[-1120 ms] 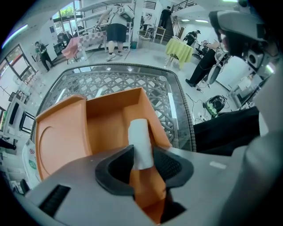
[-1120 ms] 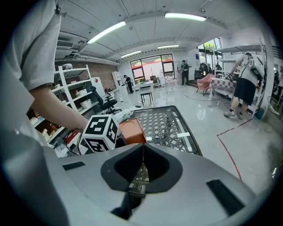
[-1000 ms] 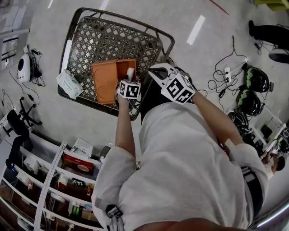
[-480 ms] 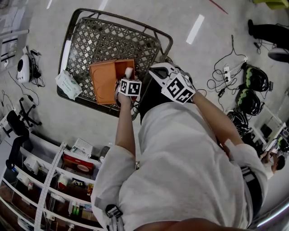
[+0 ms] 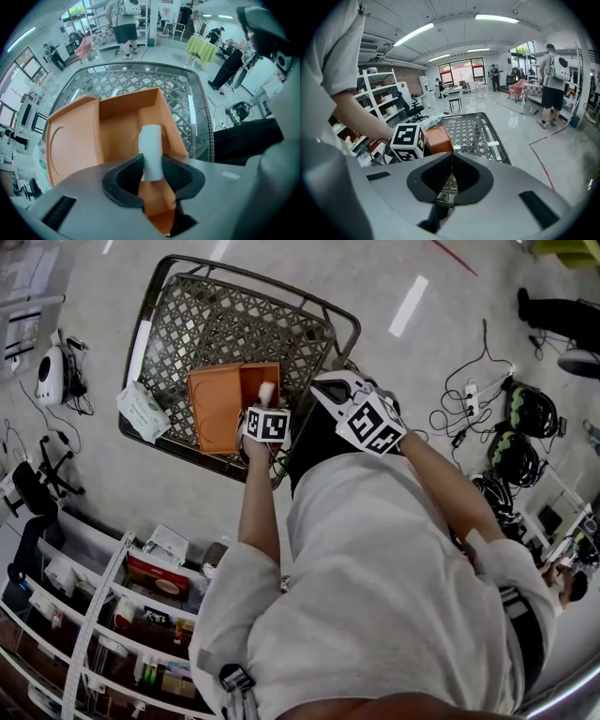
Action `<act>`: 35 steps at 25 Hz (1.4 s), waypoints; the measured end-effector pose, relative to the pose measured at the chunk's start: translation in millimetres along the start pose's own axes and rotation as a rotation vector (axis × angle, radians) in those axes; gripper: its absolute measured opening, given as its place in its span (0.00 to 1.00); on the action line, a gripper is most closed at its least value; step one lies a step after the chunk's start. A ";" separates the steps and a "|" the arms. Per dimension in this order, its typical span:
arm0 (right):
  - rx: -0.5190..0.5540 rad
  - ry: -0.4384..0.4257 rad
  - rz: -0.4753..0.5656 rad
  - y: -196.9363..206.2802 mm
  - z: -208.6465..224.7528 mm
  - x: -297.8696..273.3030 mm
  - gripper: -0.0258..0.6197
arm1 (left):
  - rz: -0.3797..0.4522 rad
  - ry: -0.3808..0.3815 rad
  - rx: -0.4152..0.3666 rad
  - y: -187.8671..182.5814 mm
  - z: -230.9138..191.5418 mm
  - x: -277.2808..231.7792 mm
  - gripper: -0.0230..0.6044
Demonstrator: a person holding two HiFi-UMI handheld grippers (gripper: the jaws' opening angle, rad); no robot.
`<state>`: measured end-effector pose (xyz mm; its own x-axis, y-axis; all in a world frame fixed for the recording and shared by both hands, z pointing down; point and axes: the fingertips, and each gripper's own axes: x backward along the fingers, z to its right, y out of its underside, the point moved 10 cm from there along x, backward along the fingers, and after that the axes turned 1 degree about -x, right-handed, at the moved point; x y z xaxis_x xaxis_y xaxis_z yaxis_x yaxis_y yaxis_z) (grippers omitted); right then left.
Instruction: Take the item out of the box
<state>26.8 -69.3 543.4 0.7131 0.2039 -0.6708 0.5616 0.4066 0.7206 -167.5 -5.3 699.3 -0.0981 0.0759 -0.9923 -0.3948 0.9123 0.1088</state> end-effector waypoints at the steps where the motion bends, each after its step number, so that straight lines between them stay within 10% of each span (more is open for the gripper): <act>1: 0.004 -0.004 0.001 -0.5 0.1 -0.1 0.05 | 0.005 -0.003 0.003 0.1 0.3 1.8 0.24; 18: 0.073 -0.079 0.016 -10.3 -7.7 -8.3 0.05 | 0.145 -0.077 0.131 3.7 1.2 40.6 0.24; 35: 0.215 -0.261 0.034 -30.2 -33.3 -24.8 0.05 | 0.364 -0.184 0.419 32.9 19.0 107.1 0.24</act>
<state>-21.8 -56.9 532.5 0.8008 -0.0322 -0.5980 0.5913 0.2003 0.7811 -173.6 40.5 595.4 0.0153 0.4491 -0.8933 0.0335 0.8927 0.4494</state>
